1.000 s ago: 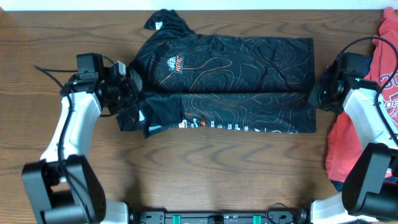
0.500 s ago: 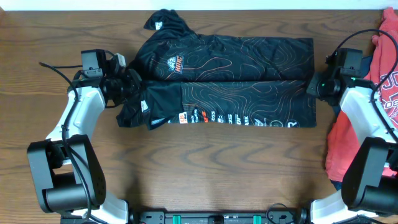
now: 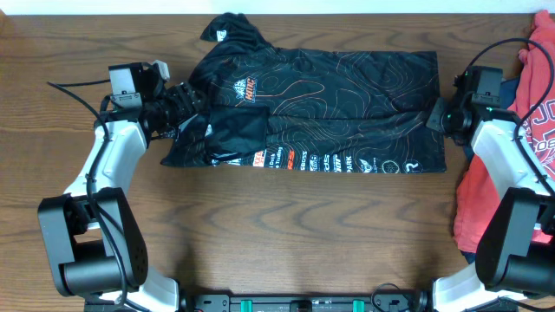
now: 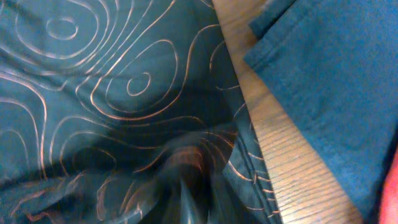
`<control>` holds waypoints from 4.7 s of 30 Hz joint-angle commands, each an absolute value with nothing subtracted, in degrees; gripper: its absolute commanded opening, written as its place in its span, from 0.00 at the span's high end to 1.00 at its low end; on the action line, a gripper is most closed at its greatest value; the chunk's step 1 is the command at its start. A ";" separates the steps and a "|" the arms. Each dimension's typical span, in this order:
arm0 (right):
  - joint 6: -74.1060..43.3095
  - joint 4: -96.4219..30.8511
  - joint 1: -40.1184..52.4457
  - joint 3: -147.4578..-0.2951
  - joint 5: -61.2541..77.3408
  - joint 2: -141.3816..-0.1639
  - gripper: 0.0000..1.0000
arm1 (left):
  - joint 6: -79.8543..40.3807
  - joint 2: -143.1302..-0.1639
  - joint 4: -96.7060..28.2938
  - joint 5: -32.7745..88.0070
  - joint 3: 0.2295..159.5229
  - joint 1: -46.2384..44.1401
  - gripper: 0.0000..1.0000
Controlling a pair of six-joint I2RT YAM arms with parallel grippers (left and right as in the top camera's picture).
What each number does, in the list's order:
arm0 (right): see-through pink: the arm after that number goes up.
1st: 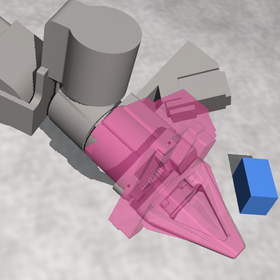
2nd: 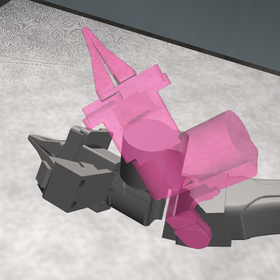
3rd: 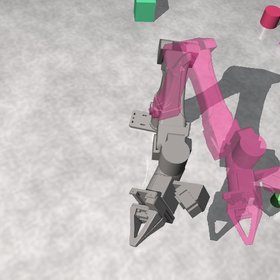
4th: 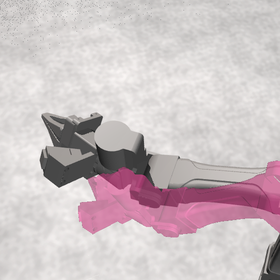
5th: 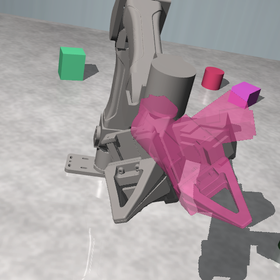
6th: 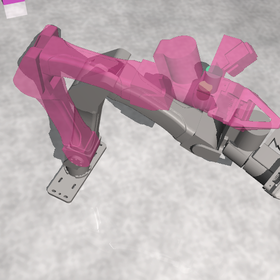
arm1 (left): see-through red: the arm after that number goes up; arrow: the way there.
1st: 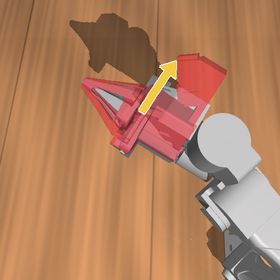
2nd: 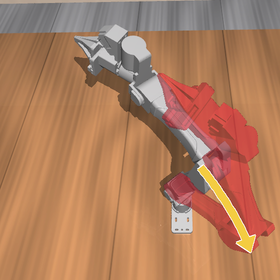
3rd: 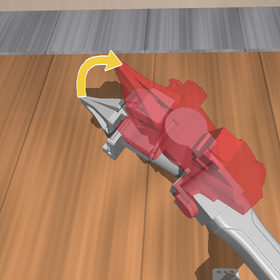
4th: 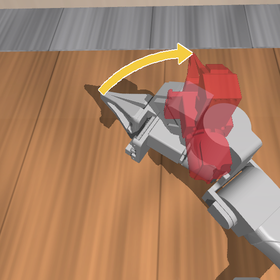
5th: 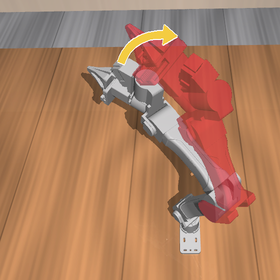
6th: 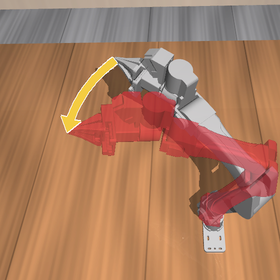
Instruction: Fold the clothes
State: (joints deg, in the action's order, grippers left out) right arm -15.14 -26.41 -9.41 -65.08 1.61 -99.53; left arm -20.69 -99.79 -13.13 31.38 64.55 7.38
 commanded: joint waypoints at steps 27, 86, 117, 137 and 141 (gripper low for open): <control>-15.88 -28.67 -9.34 -51.46 -4.91 -100.14 0.23 | -17.69 -102.89 -33.67 12.34 62.83 6.46 0.18; -15.84 -35.14 -9.37 -48.97 -11.81 -100.14 0.79 | -19.77 -104.64 -41.12 14.66 61.63 6.94 0.46; -15.84 -35.42 -9.37 -48.97 -11.79 -100.14 0.79 | -18.70 -103.85 -31.99 10.87 59.72 8.08 0.71; -15.84 -39.68 -9.34 -48.97 -11.81 -100.14 0.77 | -26.65 -102.98 -47.37 4.27 59.72 20.78 0.94; -15.86 -43.66 -9.34 -48.97 -11.77 -100.14 0.78 | -25.54 -100.51 -51.13 4.19 59.72 24.10 0.94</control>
